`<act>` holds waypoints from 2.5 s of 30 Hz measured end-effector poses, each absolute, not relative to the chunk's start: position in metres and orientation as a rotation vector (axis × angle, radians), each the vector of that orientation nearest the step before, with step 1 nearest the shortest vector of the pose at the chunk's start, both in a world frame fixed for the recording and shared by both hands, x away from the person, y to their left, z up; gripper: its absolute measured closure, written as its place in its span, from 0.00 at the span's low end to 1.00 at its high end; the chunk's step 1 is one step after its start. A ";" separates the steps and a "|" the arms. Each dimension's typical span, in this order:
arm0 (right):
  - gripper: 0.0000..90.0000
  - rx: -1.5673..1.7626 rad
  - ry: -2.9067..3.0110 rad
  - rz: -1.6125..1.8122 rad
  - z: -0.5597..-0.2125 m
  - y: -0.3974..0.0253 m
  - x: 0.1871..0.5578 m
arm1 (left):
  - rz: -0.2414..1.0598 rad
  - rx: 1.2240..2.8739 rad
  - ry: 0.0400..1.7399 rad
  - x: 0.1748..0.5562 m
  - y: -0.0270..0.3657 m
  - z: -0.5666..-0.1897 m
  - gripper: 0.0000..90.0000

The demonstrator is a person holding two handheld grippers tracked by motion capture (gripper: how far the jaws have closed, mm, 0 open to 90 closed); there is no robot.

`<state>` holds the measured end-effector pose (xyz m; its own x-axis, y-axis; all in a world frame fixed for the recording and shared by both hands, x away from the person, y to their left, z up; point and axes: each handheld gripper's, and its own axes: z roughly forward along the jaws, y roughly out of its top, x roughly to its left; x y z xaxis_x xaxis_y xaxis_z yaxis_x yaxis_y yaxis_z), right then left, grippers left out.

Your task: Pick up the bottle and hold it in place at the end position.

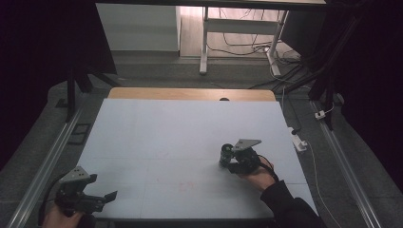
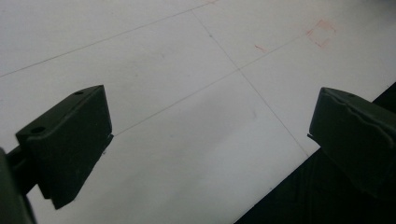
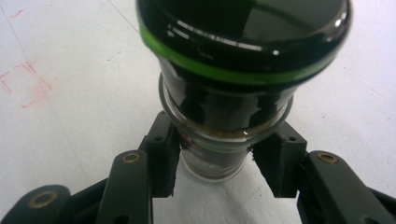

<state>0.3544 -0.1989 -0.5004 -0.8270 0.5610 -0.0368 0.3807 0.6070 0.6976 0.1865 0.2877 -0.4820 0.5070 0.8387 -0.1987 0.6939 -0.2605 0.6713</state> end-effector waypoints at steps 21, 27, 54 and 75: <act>0.59 0.812 2.539 1.076 -0.484 -0.196 0.355 | 0.251 2.021 1.254 0.187 0.288 -0.482 0.01; 0.59 0.841 2.515 1.116 -0.476 -0.192 0.358 | 0.250 2.020 1.255 0.187 0.288 -0.482 0.01; 0.59 0.805 2.530 1.148 -0.464 -0.142 0.385 | 0.245 2.015 1.260 0.187 0.289 -0.482 0.01; 0.59 0.797 2.536 1.104 -0.472 -0.105 0.413 | 0.238 2.010 1.261 0.187 0.290 -0.482 0.01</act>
<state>0.4128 -0.1046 -0.4716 -0.8150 0.5791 -0.0201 0.3799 0.5602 0.7361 0.1869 0.2900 -0.4825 0.4999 0.8381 -0.2182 0.7013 -0.2439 0.6699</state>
